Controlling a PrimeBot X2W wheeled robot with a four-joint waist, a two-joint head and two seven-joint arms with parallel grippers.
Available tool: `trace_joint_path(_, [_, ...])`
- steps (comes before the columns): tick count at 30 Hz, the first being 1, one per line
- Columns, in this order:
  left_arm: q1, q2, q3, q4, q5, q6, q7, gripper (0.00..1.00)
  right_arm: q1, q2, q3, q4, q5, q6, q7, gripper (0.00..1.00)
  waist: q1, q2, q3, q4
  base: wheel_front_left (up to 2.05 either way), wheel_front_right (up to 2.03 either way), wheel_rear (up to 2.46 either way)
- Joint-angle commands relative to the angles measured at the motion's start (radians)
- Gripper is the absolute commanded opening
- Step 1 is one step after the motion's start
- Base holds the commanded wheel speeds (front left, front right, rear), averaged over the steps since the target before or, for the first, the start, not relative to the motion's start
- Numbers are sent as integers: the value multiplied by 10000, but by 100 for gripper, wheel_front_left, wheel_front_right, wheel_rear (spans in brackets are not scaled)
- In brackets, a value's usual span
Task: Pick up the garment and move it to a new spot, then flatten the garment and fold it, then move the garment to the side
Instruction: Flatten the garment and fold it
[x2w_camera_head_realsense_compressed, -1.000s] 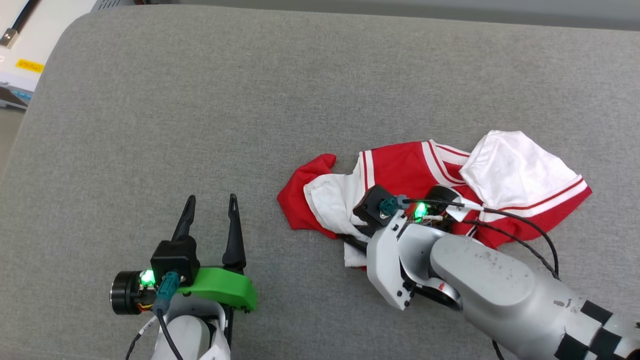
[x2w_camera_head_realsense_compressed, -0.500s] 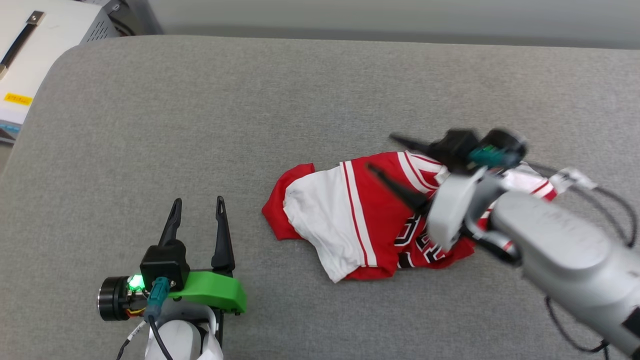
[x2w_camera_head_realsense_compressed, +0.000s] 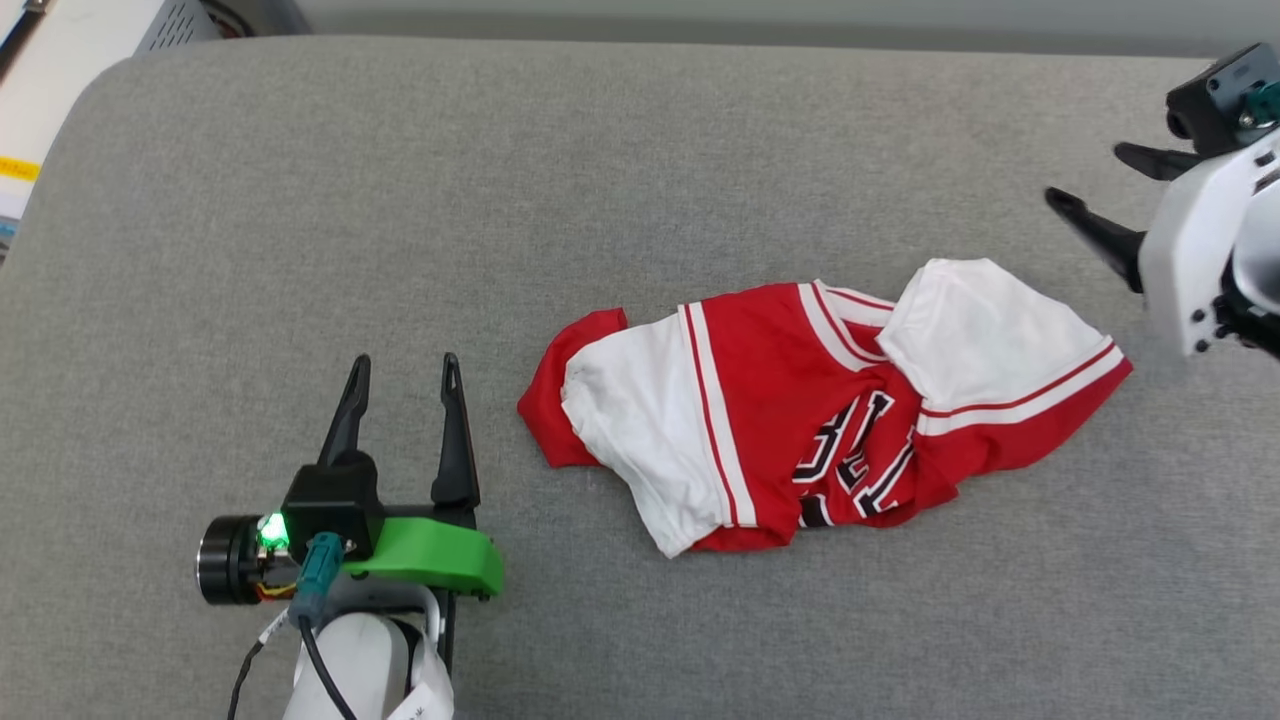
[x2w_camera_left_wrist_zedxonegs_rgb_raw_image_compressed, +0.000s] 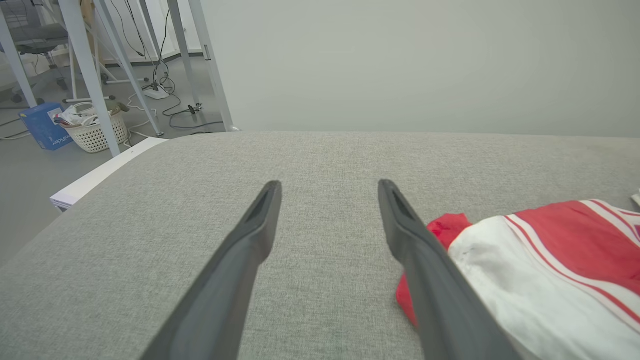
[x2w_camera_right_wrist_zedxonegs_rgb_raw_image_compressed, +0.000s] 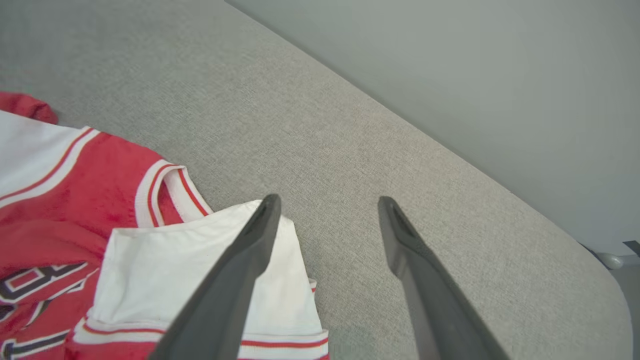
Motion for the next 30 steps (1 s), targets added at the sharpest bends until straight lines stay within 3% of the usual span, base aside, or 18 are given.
trace_joint_path(1, [-239,-22,-35,-98,53,0,-57,100,-340,-215,125,-197,325,-7,515,100,0,-1,367,210,0,0,0])
trace_joint_path(5, [-482,-22,-140,-221,-19,50,-57,100,-786,-585,520,-376,864,-7,2029,100,0,-1,849,383,0,0,0])
trace_joint_path(9, [-784,-22,-349,-264,-120,92,-57,100,-1142,-533,1037,-255,987,-7,3107,100,0,-1,1305,590,0,0,0])
trace_joint_path(15, [-1265,-22,-635,-219,-277,223,-57,100,-1379,196,2085,898,559,-7,3126,100,0,-1,1923,883,0,0,0])
trace_joint_path(20, [-1363,-22,-695,-96,-319,262,-57,100,-1034,384,3267,1534,500,-7,3287,100,0,-1,1959,941,0,0,0])
trace_joint_path(21, [-1365,-22,-695,-78,-325,270,-57,100,-1004,383,3370,1552,584,-7,3246,96,0,-1,1939,931,0,0,0])
trace_joint_path(22, [-1359,-22,-681,-54,-326,281,-57,100,-995,393,3440,1553,701,-7,3101,18,0,-1,1893,899,0,0,0])
trace_joint_path(23, [-1340,-22,-663,-34,-322,285,-57,100,-1022,396,3479,1531,762,-7,2923,0,0,-1,1849,868,0,0,0])
trace_joint_path(30, [-1016,-22,-477,101,-245,242,-57,100,-1463,180,3181,1197,914,-7,279,0,0,-1,1009,516,0,0,0])
